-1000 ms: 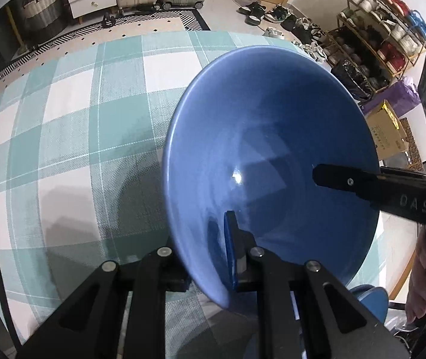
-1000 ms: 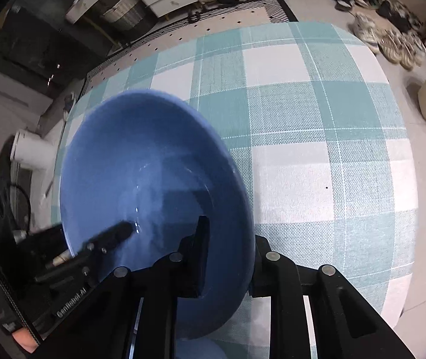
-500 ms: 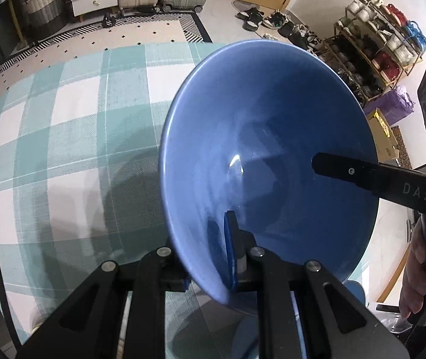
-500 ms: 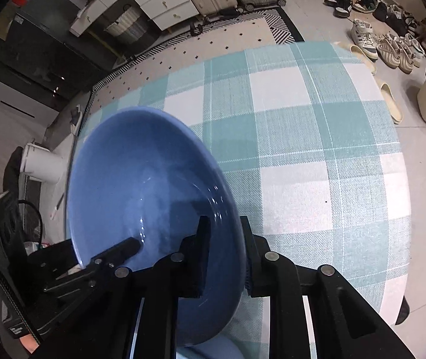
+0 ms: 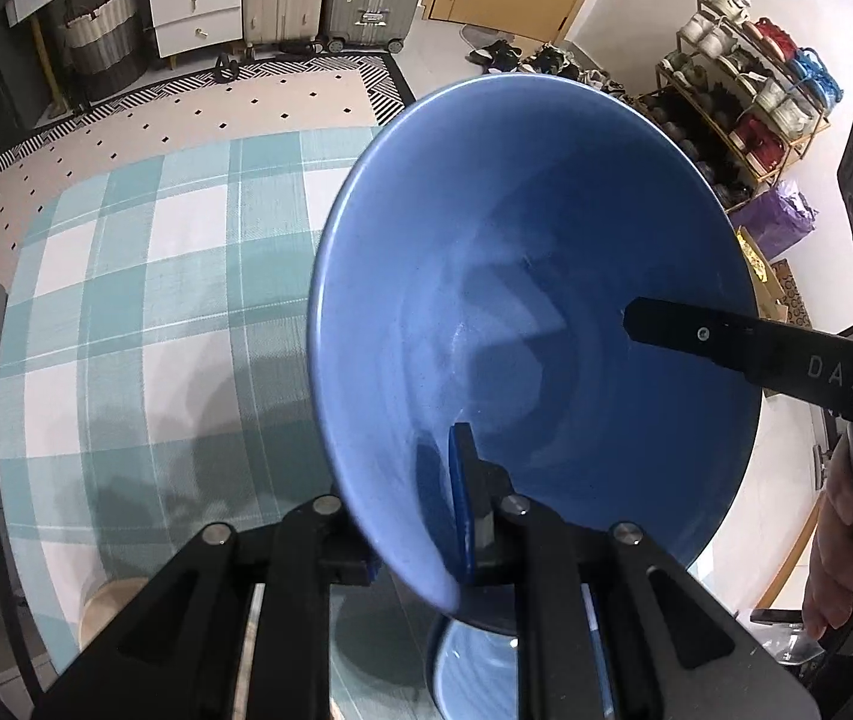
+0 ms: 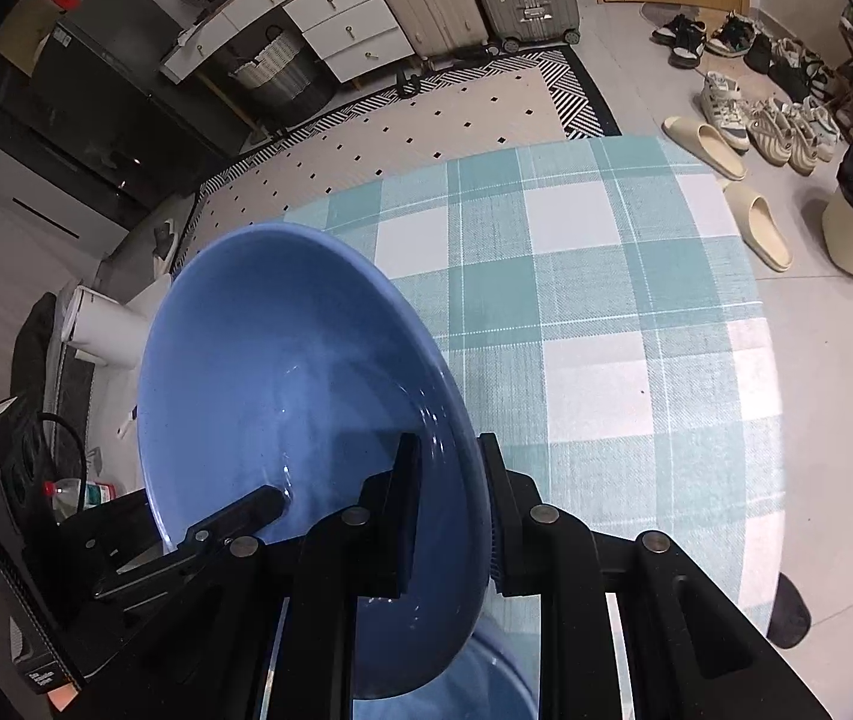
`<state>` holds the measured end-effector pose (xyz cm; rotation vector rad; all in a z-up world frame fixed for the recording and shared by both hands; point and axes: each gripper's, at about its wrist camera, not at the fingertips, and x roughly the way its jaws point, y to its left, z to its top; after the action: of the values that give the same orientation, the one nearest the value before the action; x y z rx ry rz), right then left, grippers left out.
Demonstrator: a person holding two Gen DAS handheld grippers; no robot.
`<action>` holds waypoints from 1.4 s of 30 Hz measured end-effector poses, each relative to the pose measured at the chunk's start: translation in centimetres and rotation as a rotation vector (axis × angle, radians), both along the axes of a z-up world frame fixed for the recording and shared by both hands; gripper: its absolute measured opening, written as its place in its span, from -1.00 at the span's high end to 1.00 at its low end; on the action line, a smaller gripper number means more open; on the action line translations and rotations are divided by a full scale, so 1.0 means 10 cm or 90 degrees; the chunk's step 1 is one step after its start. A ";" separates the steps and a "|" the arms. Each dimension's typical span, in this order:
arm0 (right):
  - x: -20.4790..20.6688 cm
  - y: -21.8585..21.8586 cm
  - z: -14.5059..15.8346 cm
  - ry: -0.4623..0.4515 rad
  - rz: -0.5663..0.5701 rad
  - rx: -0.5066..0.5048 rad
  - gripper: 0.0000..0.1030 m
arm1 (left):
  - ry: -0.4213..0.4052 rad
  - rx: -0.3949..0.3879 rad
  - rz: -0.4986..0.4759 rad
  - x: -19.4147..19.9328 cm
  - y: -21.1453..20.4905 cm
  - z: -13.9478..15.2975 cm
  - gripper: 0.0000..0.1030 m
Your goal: Organize plates and bowls
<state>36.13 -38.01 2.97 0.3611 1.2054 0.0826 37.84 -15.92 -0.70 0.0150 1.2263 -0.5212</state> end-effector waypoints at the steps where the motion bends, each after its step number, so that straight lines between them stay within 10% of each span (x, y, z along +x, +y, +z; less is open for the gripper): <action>1: -0.04 0.01 0.04 -0.002 0.001 -0.002 0.63 | 0.002 -0.003 0.000 -0.01 0.02 0.02 0.70; 21: -0.79 0.23 0.21 0.021 0.016 -0.021 0.63 | 0.005 -0.005 -0.031 -0.69 0.17 0.07 0.70; 42: -1.43 0.37 -0.41 0.059 0.034 -0.010 0.63 | -0.041 0.073 -0.035 -1.22 0.14 -0.26 0.70</action>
<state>21.85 -34.33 -1.10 0.3218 1.3071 0.1027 25.65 -14.54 -3.27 0.1621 1.1946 -0.4929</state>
